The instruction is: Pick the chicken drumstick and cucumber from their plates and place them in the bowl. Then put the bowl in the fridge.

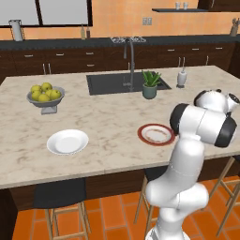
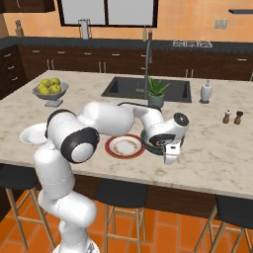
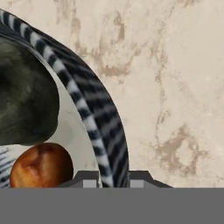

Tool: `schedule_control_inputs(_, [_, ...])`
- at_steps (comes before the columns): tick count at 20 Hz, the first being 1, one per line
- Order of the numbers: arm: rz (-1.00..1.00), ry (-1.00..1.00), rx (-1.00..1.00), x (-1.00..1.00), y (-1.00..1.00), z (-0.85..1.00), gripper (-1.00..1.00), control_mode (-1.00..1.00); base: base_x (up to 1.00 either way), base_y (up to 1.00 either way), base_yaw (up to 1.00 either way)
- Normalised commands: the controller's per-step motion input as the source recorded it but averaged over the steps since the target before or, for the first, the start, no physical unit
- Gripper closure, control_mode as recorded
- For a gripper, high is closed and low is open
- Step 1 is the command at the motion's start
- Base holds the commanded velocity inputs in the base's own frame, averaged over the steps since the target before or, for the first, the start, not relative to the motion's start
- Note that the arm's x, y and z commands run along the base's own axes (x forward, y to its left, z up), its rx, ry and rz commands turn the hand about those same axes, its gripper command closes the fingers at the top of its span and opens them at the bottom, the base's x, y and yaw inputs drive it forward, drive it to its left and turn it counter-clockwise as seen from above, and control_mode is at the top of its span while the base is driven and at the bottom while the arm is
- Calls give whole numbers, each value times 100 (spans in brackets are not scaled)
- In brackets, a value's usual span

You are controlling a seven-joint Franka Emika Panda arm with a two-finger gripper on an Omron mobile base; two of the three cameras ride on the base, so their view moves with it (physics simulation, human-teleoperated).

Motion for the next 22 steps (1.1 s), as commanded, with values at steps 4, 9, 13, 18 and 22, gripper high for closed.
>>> schedule_control_inputs(4, [-19,-1,0,-82,9,89,100,-100,0,0,0])
schedule_control_inputs(9, [0,1,0,-90,17,98,100,-100,0,0,0])
schedule_control_inputs(13, [3,2,0,-70,86,77,100,-100,0,0,0])
schedule_control_inputs(18, [-1,0,3,-88,91,51,100,-100,0,0,0])
schedule_control_inputs(22, [-6,-1,4,-93,81,26,100,-100,0,0,0])
